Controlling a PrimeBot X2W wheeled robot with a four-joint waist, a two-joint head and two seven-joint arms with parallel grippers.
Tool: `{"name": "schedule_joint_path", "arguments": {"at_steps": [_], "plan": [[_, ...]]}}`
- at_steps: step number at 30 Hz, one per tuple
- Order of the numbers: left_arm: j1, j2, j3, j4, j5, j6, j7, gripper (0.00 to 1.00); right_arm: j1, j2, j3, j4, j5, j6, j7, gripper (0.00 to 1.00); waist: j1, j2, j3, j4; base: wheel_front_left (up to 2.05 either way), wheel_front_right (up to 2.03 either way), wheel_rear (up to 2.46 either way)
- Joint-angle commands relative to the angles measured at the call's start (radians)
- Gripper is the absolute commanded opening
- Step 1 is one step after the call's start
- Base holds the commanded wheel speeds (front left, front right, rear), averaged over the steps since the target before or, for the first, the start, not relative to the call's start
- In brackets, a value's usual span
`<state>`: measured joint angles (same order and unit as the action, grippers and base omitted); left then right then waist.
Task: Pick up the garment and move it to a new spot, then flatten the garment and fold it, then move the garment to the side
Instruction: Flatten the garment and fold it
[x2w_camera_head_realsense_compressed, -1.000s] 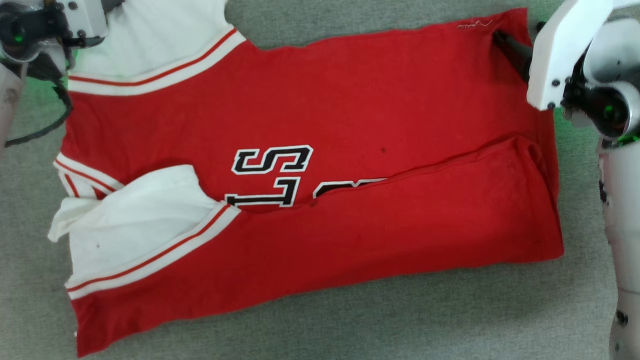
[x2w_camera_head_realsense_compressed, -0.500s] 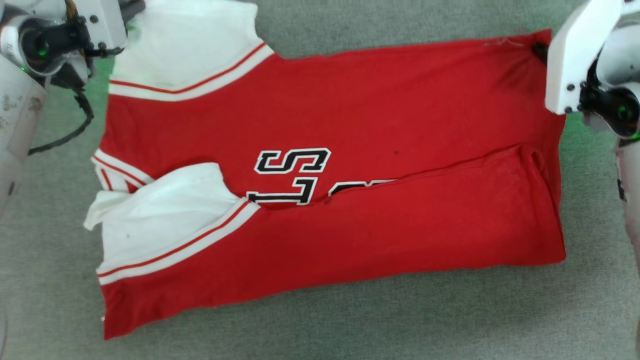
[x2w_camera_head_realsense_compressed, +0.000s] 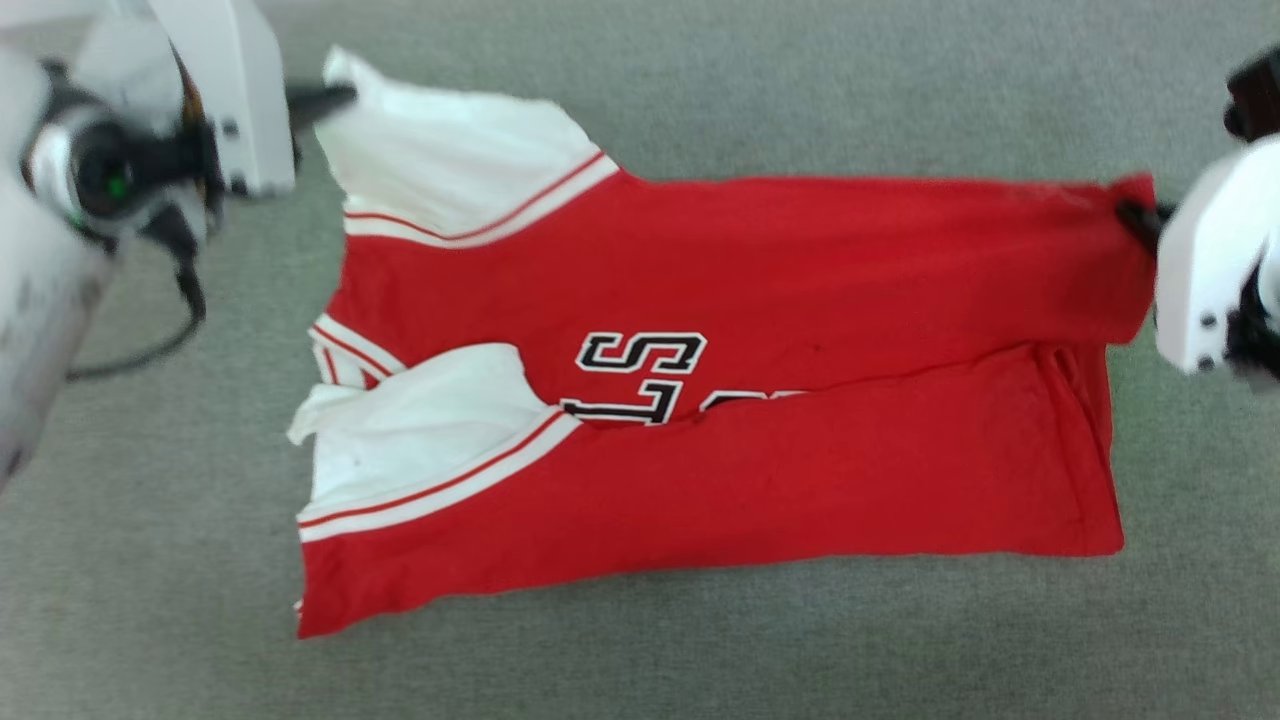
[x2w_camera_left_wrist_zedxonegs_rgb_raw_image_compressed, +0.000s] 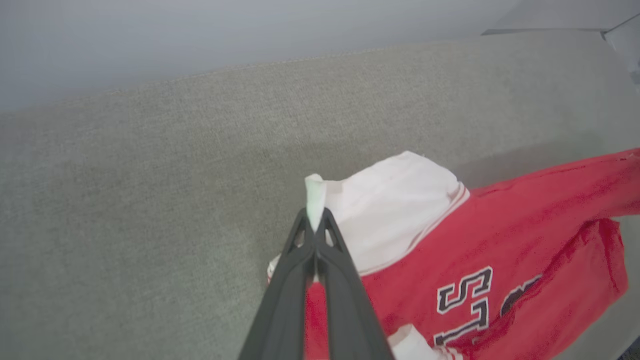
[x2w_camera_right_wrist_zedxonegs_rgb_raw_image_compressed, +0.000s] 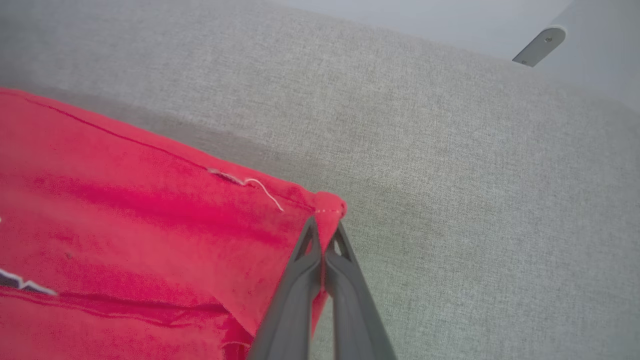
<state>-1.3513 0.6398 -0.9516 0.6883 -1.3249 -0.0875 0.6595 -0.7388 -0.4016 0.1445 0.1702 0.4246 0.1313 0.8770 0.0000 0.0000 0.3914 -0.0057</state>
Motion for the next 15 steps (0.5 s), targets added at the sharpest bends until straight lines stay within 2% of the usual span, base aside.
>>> {"name": "schedule_joint_path", "arguments": {"at_steps": [1, 5, 11, 13, 15], "plan": [[0.037, 0.032, -0.002, -0.034, 0.003, 0.016, -0.002, 0.0, 0.04, -0.008, -0.009, -0.02, 0.008, -0.001, 0.008, 0.0, 0.0, 0.0, -0.054, 0.036, 0.0, 0.0, 0.0], [0.164, 0.119, -0.005, -0.261, -0.026, 0.105, 0.001, 0.0, 0.173, -0.032, -0.049, -0.104, 0.035, -0.001, 0.051, 0.0, 0.0, 0.0, -0.091, 0.052, 0.0, 0.0, 0.0], [0.384, 0.275, -0.019, -0.625, -0.077, 0.291, -0.019, 0.0, 0.352, -0.024, -0.112, -0.177, 0.04, -0.001, 0.098, 0.0, 0.0, 0.0, -0.118, 0.061, 0.0, 0.0, 0.0], [0.454, 0.297, -0.028, -0.702, -0.098, 0.339, -0.035, 0.0, 0.395, -0.015, -0.12, -0.184, 0.04, -0.001, 0.111, 0.0, 0.0, 0.0, -0.121, 0.06, 0.0, 0.0, 0.0], [0.506, 0.305, -0.036, -0.733, -0.112, 0.364, -0.054, 0.0, 0.42, -0.007, -0.12, -0.182, 0.035, -0.001, 0.111, 0.0, 0.0, 0.0, -0.12, 0.061, 0.0, 0.0, 0.0]]}}
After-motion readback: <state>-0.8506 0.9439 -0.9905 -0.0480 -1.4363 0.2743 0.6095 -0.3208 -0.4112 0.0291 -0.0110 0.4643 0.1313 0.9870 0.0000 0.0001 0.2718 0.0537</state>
